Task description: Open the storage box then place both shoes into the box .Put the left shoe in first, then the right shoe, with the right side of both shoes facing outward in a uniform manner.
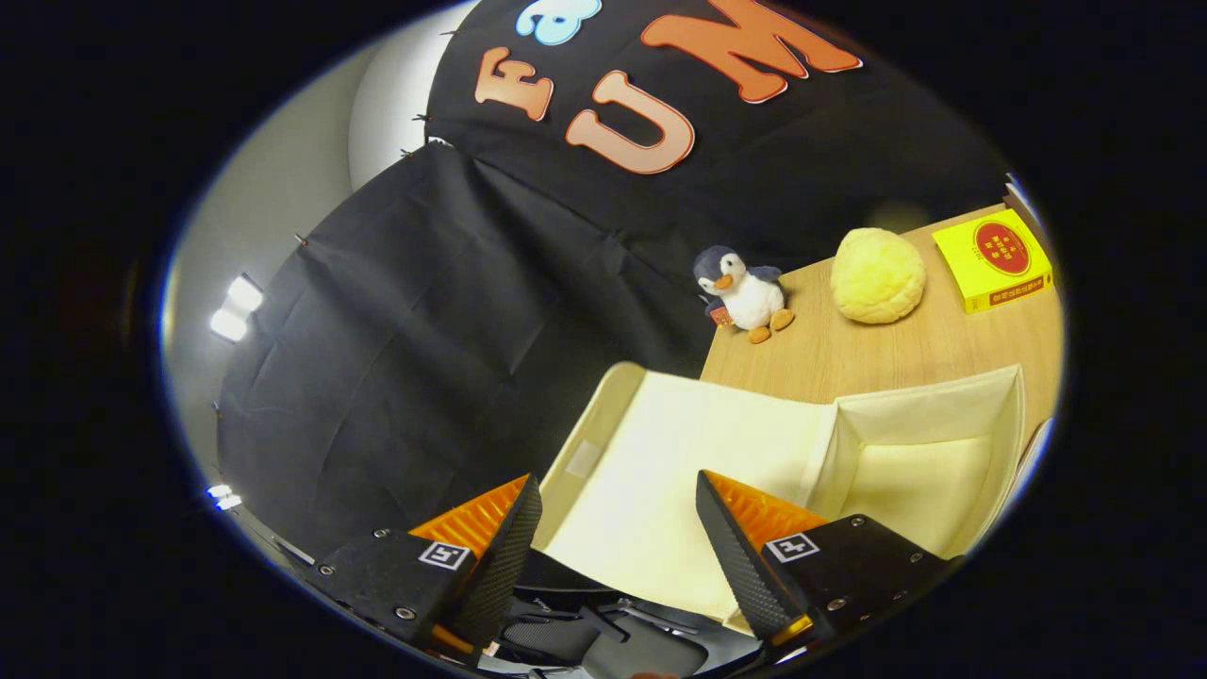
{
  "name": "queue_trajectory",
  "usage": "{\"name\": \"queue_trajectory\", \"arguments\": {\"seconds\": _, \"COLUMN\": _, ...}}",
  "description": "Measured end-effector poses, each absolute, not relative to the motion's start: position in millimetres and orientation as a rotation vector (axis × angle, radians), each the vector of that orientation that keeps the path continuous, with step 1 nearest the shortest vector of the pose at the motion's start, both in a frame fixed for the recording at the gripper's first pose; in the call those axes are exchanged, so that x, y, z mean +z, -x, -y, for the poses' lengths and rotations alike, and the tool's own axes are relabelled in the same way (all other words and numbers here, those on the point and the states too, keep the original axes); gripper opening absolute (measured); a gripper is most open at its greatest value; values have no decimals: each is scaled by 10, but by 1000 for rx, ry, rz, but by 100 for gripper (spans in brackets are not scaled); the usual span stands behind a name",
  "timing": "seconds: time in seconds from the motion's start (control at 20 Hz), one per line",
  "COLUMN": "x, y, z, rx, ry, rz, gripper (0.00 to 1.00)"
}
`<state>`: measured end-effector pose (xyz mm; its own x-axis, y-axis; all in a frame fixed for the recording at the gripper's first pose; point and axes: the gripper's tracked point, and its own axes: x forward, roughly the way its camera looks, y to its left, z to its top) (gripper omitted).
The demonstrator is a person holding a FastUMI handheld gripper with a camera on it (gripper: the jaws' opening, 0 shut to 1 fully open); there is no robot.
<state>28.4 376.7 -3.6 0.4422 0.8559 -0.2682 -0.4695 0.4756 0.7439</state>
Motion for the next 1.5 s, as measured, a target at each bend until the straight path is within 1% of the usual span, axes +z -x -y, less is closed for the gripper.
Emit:
{"name": "queue_trajectory", "arguments": {"seconds": 0.35, "x": -298, "y": -634, "z": -2973, "rx": 658, "ry": -497, "rz": -595, "gripper": 98}}
{"name": "queue_trajectory", "arguments": {"seconds": 0.7, "x": -712, "y": -748, "z": -2029, "rx": 449, "ry": -393, "rz": -595, "gripper": 98}}
{"name": "queue_trajectory", "arguments": {"seconds": 1.15, "x": -1256, "y": -556, "z": -1084, "rx": 272, "ry": -364, "rz": -675, "gripper": 98}}
{"name": "queue_trajectory", "arguments": {"seconds": 1.35, "x": -1600, "y": -446, "z": -783, "rx": 208, "ry": -364, "rz": -753, "gripper": 98}}
{"name": "queue_trajectory", "arguments": {"seconds": 1.5, "x": -1907, "y": -370, "z": -619, "rx": 173, "ry": -345, "rz": -826, "gripper": 96}}
